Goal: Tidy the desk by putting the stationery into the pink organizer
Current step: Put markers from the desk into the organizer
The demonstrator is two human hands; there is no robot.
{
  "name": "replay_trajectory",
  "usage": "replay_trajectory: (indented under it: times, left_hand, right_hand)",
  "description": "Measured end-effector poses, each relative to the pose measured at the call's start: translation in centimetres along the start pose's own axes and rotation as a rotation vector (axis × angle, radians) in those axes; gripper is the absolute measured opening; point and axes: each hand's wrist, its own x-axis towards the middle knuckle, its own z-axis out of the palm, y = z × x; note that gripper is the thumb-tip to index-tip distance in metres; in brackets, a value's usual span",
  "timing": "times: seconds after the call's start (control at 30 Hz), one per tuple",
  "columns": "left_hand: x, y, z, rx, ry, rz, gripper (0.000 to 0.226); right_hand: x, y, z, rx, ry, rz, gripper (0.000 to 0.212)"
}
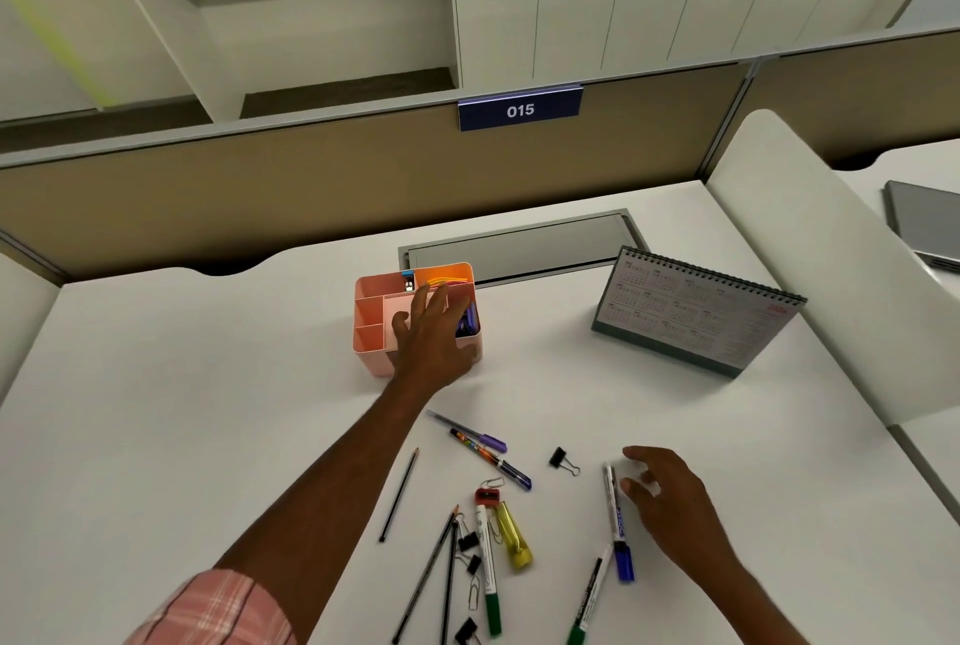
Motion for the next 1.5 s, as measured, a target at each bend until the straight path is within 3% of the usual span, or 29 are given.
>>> replay_trajectory:
  times: [0.2, 0.4, 0.63, 0.73, 0.83, 0.93, 1.07, 1.27, 1.5]
  left_hand:
    - [-1.7, 1.0, 0.3, -0.118, 0.101, -0.001, 0.081]
    - [-7.4, 3.4, 1.8, -0.478, 0.433, 0.051, 0.045]
    - [-15.7, 6.6, 4.7, -0.791, 0.149, -0.128, 0.03]
    - [-18.9, 8.1, 5.7, -0.952, 0.073, -0.234, 0.024]
    - [-21.4, 9.5, 6.3, -1.019, -0.059, -0.293, 0.021]
    - [-22.8, 10.1, 6.8, -1.027, -0.238, -0.303, 0.031]
    - [-23.7, 9.7, 7.0, -1.05, -0.245, -0.359, 0.036]
    - [-24.3, 7.9, 6.3, -1.16, -0.166, -0.469, 0.018]
    - [-25.2, 6.7, 5.8, -1.203, -0.153, -0.534, 0.021]
  right_hand:
    - [-1.9, -0.8, 0.4, -0.161, -0.104, 0.165, 0.042]
    - [-4.1, -1.5, 1.6, -0.331, -0.102, 0.225, 0.037]
    - [-4.1, -2.2, 1.7, -0.331, -0.07, 0.202, 0.02]
    - [-3.6, -2.7, 1.1, -0.16, -0.077, 0.263, 0.016]
    - [-3.4, -3.6, 0.8, 0.169, -0.096, 0.316, 0.015]
    - [-3.6, -5.1, 0.8, 0.536, -0.158, 0.402, 0.021]
    - [-3.9, -6.9, 0.9, 0.809, -0.224, 0.458, 0.03]
    - [-4.2, -8.2, 1.5, 0.963, -0.317, 0.478, 0.033]
    - [-5.3, -10.2, 2.7, 0.971, -0.407, 0.46, 0.028]
